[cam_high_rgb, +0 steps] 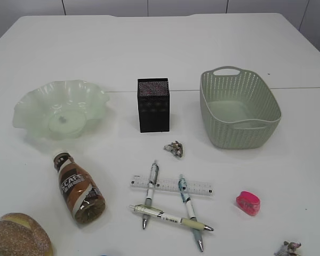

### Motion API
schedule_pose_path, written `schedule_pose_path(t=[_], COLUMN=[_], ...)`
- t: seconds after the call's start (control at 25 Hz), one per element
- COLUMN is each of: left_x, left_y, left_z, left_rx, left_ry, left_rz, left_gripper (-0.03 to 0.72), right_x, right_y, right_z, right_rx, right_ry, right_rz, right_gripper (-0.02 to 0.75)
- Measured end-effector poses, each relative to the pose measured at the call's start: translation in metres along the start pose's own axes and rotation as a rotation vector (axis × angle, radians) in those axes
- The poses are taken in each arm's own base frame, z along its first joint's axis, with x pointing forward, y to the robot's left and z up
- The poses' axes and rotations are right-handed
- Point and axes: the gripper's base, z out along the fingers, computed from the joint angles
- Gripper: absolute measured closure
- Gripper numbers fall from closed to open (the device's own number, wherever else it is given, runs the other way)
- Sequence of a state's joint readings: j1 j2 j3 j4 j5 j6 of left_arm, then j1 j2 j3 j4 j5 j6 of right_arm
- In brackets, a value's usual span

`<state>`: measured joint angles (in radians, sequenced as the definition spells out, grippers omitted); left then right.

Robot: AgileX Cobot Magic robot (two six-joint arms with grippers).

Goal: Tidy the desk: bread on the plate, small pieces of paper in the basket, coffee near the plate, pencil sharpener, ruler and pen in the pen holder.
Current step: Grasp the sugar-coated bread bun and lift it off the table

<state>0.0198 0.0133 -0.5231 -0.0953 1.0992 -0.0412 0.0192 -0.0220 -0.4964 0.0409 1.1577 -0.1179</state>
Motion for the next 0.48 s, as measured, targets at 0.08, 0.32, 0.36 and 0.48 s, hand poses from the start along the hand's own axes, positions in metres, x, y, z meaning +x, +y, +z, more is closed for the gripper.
schedule_pose_path(t=[0.08, 0.32, 0.36, 0.48], left_x=[0.0, 0.0, 0.0, 0.0], left_y=[0.0, 0.0, 0.0, 0.0], left_z=[0.0, 0.0, 0.0, 0.0], left_rx=[0.0, 0.0, 0.0, 0.0], left_ry=[0.0, 0.0, 0.0, 0.0], left_rz=[0.0, 0.0, 0.0, 0.0], left_gripper=[0.137, 0.137, 0.137, 0.137], right_x=[0.0, 0.0, 0.0, 0.0], right_y=[0.0, 0.0, 0.0, 0.0], right_z=[0.0, 0.0, 0.0, 0.0], right_rx=[0.0, 0.0, 0.0, 0.0], right_ry=[0.0, 0.0, 0.0, 0.0], right_rz=[0.0, 0.0, 0.0, 0.0], right_gripper=[0.205, 0.205, 0.205, 0.205])
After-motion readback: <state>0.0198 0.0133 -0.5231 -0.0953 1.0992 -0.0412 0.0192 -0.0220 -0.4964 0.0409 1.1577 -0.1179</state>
